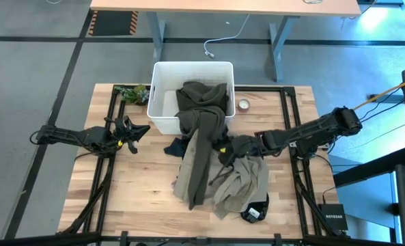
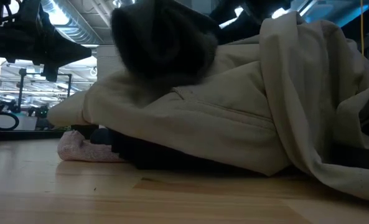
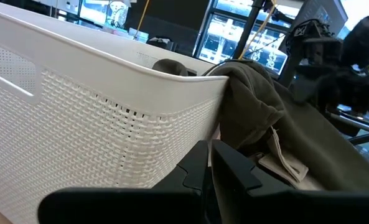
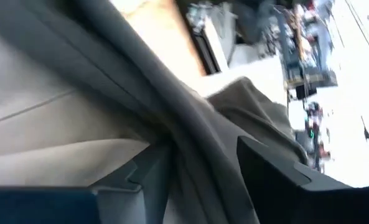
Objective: Sort clothes
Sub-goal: Put the green jacket into the white bin
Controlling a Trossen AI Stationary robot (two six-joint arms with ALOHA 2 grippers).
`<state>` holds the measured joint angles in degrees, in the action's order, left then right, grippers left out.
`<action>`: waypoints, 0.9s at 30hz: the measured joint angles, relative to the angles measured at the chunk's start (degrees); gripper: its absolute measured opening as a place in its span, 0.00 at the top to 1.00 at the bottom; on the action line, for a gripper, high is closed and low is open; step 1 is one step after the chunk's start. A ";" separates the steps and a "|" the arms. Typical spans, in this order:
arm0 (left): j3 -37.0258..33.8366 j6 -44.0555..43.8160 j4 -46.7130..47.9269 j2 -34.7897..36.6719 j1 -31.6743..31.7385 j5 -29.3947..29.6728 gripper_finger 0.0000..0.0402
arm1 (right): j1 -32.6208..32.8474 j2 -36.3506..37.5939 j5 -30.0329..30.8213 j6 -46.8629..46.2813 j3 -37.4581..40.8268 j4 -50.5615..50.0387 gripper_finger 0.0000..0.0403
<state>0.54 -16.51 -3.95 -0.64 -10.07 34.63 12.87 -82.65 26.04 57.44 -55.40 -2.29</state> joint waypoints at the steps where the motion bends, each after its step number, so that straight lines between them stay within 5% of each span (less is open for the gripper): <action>1: 0.00 0.02 0.00 0.00 0.00 0.00 0.96 | -0.31 0.00 0.55 -1.37 0.00 0.86 0.56; 10: 0.00 -0.70 0.00 0.00 0.00 0.00 0.96 | -1.15 0.65 3.92 -1.26 -0.89 5.23 0.96; 16: 0.00 -0.68 0.01 -0.07 0.00 -0.02 0.96 | -7.68 2.00 10.33 -1.85 -9.79 5.72 0.89; 23: 0.00 -0.57 0.02 -0.11 0.00 0.00 0.96 | -22.15 1.91 6.87 -10.52 -21.67 5.56 0.96; 27: 0.00 -0.57 0.02 -0.35 0.00 0.00 0.96 | -29.95 1.55 6.25 -20.60 -24.67 4.59 0.87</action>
<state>0.54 -17.08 -3.92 -0.99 -10.07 34.63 -17.07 -81.10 32.30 36.84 -80.06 2.30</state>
